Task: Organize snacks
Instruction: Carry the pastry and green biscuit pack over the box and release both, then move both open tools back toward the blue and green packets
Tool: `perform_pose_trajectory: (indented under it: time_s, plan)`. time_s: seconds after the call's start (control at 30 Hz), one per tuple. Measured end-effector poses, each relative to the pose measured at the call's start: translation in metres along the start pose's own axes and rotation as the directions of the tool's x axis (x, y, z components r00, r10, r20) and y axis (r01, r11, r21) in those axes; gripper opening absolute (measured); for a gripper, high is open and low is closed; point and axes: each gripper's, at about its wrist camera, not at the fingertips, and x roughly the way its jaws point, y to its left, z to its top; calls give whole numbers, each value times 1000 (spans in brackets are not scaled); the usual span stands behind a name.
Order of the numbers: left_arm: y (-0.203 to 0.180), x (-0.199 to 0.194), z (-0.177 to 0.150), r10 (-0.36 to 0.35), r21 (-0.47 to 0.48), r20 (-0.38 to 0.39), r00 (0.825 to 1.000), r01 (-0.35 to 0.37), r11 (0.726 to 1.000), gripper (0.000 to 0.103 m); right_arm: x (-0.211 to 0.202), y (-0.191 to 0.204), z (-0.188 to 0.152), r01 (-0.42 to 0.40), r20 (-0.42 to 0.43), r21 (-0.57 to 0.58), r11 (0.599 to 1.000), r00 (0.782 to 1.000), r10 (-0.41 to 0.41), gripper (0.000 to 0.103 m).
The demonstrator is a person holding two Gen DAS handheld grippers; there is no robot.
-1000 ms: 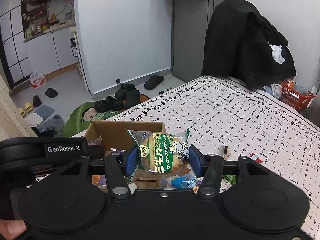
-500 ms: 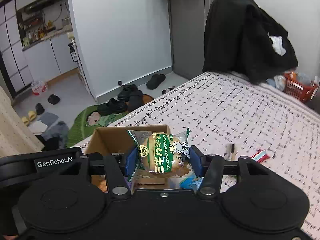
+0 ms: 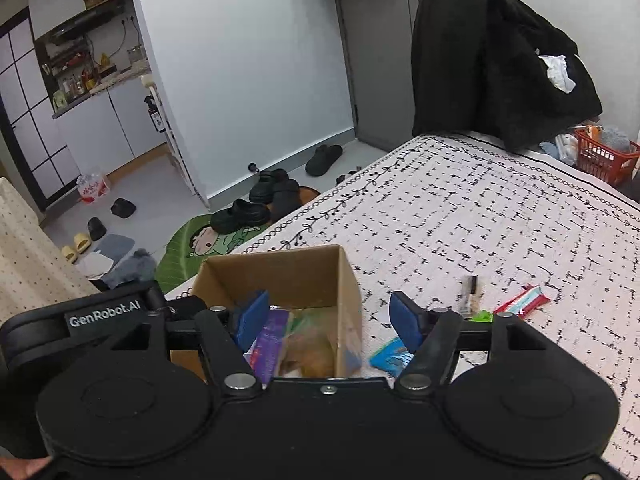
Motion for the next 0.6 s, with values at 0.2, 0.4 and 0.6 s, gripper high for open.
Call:
perform_pose_trajectory:
  time_s: [0.2,0.4,0.6]
  plan:
    - [-11,1,-5,-15,54,-6,1000,15,998,81,-9,-19,-5,27,7,12,1000,1000,-27,72]
    - [-21,3,-12,-11,87,-13,1000,13,996,85,-16,-41,-10,57,2,27,998,998,-57,77]
    - [-37,-1,-21,-28,150,19,999,25,988,95,-27,-68,-19,88,6,37,995,996,-89,85]
